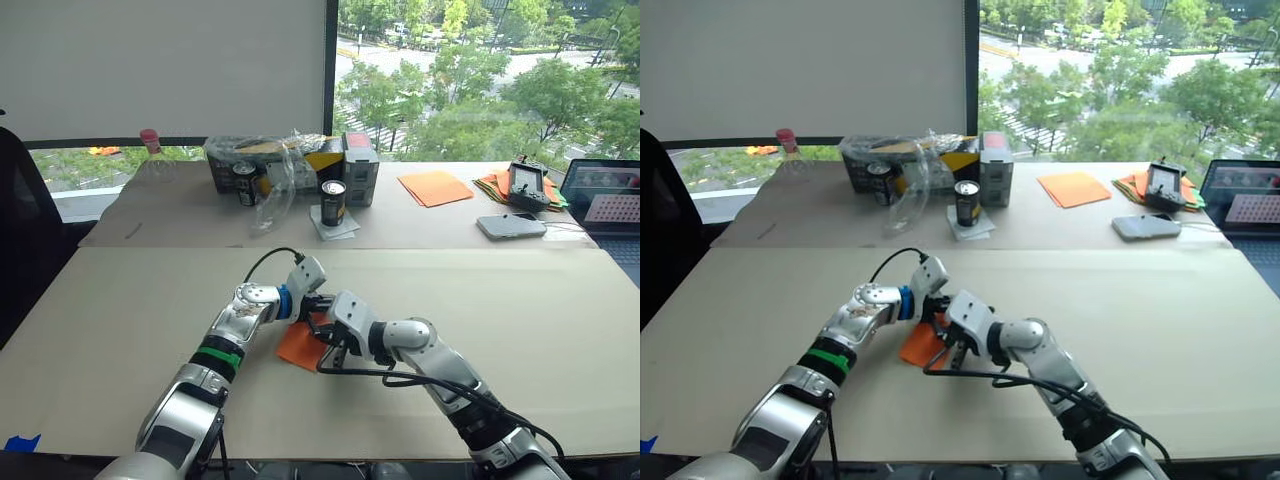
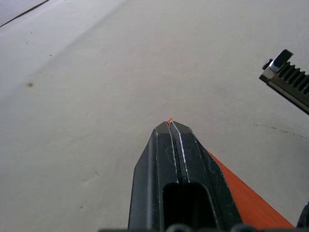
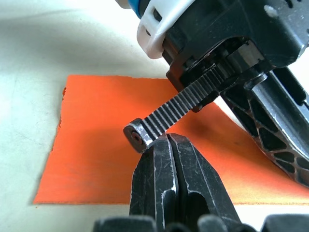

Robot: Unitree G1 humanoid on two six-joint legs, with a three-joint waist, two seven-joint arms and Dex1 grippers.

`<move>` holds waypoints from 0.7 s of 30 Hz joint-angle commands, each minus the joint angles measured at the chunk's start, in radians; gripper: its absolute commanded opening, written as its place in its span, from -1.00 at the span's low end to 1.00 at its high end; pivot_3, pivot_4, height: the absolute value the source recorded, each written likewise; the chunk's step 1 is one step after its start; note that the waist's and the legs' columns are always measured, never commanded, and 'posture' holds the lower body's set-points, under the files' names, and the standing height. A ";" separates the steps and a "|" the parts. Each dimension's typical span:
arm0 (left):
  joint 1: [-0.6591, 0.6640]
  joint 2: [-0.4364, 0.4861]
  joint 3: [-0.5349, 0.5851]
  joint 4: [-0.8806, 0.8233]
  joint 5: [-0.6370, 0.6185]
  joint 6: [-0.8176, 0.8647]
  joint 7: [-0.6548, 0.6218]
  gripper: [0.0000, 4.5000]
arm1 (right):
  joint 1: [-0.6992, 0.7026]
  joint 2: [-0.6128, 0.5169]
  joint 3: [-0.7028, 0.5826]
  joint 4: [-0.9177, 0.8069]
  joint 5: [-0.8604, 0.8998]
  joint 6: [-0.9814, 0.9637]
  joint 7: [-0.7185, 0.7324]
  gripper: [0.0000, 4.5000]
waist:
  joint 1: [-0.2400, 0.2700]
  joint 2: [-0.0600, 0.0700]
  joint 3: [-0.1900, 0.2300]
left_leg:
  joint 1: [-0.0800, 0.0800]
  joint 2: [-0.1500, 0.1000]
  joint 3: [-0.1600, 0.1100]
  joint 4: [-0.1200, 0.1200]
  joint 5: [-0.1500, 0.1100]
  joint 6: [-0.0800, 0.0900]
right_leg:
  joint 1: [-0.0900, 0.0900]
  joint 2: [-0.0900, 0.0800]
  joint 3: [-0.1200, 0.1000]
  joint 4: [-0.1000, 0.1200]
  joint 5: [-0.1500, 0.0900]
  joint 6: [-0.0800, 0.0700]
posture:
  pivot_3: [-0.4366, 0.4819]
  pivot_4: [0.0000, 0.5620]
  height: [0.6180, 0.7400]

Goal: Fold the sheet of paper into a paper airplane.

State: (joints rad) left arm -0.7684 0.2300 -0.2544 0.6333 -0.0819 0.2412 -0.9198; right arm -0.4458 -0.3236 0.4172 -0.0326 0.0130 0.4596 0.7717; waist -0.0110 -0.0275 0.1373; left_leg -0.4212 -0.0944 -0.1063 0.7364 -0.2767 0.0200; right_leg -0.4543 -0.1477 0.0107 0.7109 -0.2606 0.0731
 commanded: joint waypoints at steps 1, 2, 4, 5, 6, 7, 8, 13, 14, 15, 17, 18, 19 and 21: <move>-0.012 -0.015 -0.010 0.042 0.034 -0.019 0.022 -0.99 | 0.027 -0.002 0.033 0.021 -0.018 0.047 0.001 -1.00 | 0.001 0.000 0.000 | 0.000 0.000 0.000 0.000 0.000 0.000 | 0.000 0.000 0.000 0.000 0.000 0.000 | -0.05 -0.47 -0.14; -0.010 -0.015 -0.011 0.042 0.035 -0.020 0.017 -0.99 | 0.028 -0.003 0.034 0.019 -0.018 0.048 0.001 -1.00 | 0.001 0.000 0.000 | 0.000 0.000 0.000 0.001 0.000 0.000 | 0.001 0.000 0.000 0.000 0.000 0.000 | -0.05 -0.47 -0.14; 0.004 -0.007 -0.011 0.028 0.034 -0.015 0.005 -0.99 | 0.029 -0.006 0.034 0.018 -0.017 0.050 0.001 -1.00 | 0.001 0.000 0.000 | 0.001 0.000 0.000 0.001 0.000 0.000 | 0.001 0.000 0.000 0.000 0.000 0.000 | -0.05 -0.47 -0.14; 0.016 0.002 -0.014 0.014 0.036 -0.010 -0.004 -0.99 | 0.029 -0.007 0.034 0.019 -0.016 0.051 0.002 -1.00 | 0.000 0.000 0.000 | 0.001 0.000 0.000 0.001 0.000 0.000 | 0.001 0.000 0.000 0.000 0.000 0.000 | -0.05 -0.47 -0.14; 0.029 0.011 -0.017 0.001 0.037 -0.005 -0.013 -0.99 | 0.028 -0.008 0.035 0.019 -0.016 0.052 0.003 -1.00 | 0.000 0.000 0.000 | 0.001 0.000 0.000 0.001 0.000 0.000 | 0.001 0.000 0.000 0.000 0.000 0.000 | -0.05 -0.47 -0.14; 0.044 0.023 -0.021 -0.014 0.039 0.001 -0.022 -0.99 | 0.027 -0.009 0.036 0.021 -0.016 0.052 0.005 -1.00 | -0.002 0.000 0.000 | 0.001 0.000 0.000 0.001 0.000 0.000 | 0.001 0.000 0.000 0.000 0.000 0.000 | -0.05 -0.47 -0.14; 0.058 0.036 -0.024 -0.028 0.040 0.007 -0.031 -0.99 | 0.026 -0.010 0.036 0.023 -0.016 0.051 0.006 -1.00 | -0.003 0.000 -0.001 | 0.001 0.000 0.000 0.000 0.000 0.000 | 0.001 0.000 0.000 0.000 0.000 0.000 | -0.05 -0.47 -0.14; 0.131 0.103 -0.027 -0.100 0.051 0.038 -0.044 -0.99 | 0.010 -0.011 0.044 0.043 -0.016 0.040 0.016 -1.00 | -0.007 0.001 -0.002 | 0.001 0.000 0.000 -0.002 0.000 0.000 | 0.000 0.000 0.000 0.000 0.000 0.000 | -0.05 -0.47 -0.14; 0.141 0.113 -0.029 -0.111 0.055 0.045 -0.042 -0.99 | 0.006 -0.010 0.046 0.048 -0.017 0.038 0.018 -1.00 | -0.006 0.001 -0.002 | 0.001 0.000 0.000 -0.002 0.000 0.000 | 0.000 0.000 0.000 0.000 0.000 0.000 | -0.05 -0.47 -0.14; 0.149 0.120 -0.029 -0.120 0.056 0.052 -0.041 -0.99 | 0.003 -0.009 0.047 0.052 -0.018 0.036 0.020 -1.00 | -0.006 0.001 -0.003 | 0.002 0.000 0.000 -0.002 0.000 0.000 | 0.000 0.000 0.000 0.000 0.000 0.000 | -0.05 -0.47 -0.14; 0.166 0.134 -0.027 -0.147 0.051 0.073 -0.039 -0.99 | -0.002 -0.008 0.049 0.059 -0.019 0.032 0.025 -1.00 | -0.005 0.000 -0.003 | 0.004 0.000 0.000 -0.002 0.000 0.000 | 0.001 0.000 0.000 0.000 0.000 0.000 | -0.05 -0.47 -0.14; 0.178 0.143 -0.024 -0.169 0.045 0.083 -0.042 -0.99 | -0.004 -0.007 0.051 0.063 -0.019 0.030 0.027 -1.00 | -0.006 0.001 -0.003 | 0.006 0.000 0.000 -0.002 0.000 0.000 | 0.001 0.000 0.000 0.000 0.000 0.000 | -0.05 -0.47 -0.14; 0.190 0.152 -0.021 -0.193 0.039 0.093 -0.046 -0.99 | -0.007 -0.005 0.053 0.067 -0.020 0.028 0.030 -1.00 | -0.008 0.001 -0.003 | 0.007 0.000 0.000 -0.003 0.000 0.001 | 0.002 0.000 0.000 -0.001 0.000 0.000 | -0.05 -0.47 -0.14; 0.212 0.172 -0.020 -0.235 0.030 0.112 -0.060 -0.99 | -0.010 -0.004 0.058 0.071 -0.021 0.026 0.034 -1.00 | -0.009 0.001 -0.004 | 0.008 0.001 0.000 -0.004 0.000 0.001 | 0.004 0.000 0.000 -0.001 0.000 0.000 | -0.05 -0.47 -0.14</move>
State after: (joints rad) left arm -0.5989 0.3801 -0.2488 0.3771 -0.0761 0.3025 -0.9651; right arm -0.4754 -0.3212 0.4428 -0.0032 0.0126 0.4614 0.7887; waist -0.0197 -0.0270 0.1338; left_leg -0.4131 -0.0934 -0.1063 0.7316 -0.2771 0.0204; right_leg -0.4504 -0.1472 0.0109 0.7103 -0.2608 0.0735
